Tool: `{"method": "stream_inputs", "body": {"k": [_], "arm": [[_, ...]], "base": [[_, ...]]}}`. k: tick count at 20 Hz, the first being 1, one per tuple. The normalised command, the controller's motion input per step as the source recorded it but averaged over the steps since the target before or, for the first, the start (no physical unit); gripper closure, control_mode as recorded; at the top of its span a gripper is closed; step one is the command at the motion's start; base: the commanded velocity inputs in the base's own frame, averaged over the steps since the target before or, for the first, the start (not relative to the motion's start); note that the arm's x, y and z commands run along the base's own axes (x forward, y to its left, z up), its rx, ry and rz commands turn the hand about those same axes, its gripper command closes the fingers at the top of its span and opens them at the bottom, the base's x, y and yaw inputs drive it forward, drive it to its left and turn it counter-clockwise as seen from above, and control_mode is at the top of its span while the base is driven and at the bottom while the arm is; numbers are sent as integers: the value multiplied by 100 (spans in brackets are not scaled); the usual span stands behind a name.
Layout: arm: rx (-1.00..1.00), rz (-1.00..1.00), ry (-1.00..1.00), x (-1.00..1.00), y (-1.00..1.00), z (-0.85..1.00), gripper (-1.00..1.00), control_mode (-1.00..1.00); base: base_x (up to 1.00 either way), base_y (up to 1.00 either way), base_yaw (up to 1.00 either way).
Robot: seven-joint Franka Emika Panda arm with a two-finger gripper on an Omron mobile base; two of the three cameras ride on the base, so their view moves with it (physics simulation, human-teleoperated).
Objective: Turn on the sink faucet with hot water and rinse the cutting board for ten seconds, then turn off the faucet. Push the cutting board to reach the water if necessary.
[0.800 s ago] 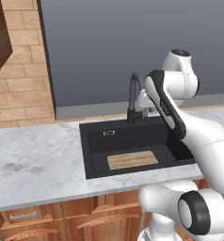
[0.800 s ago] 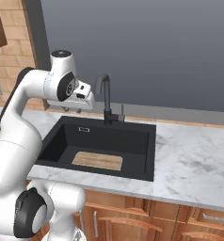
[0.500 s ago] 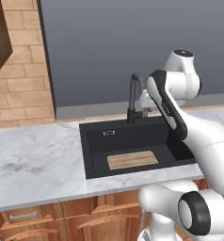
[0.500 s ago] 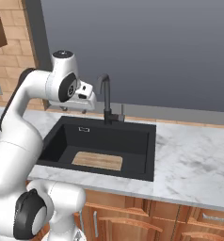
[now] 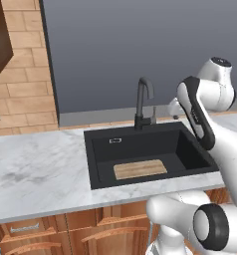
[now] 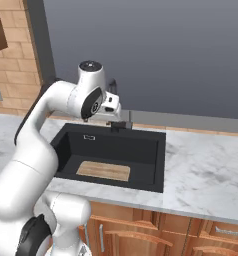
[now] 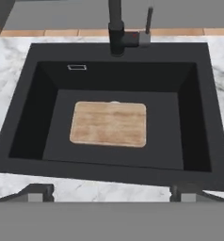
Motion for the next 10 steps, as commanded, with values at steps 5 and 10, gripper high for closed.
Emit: {"method": "stream_inputs", "body": {"k": [5, 10], "arm": [[7, 9, -16, 0, -62, -12, -100, -100], [8, 11, -19, 2, -58, -15, -100, -100]], "base": [[0, 0, 0], [0, 0, 0]]}}
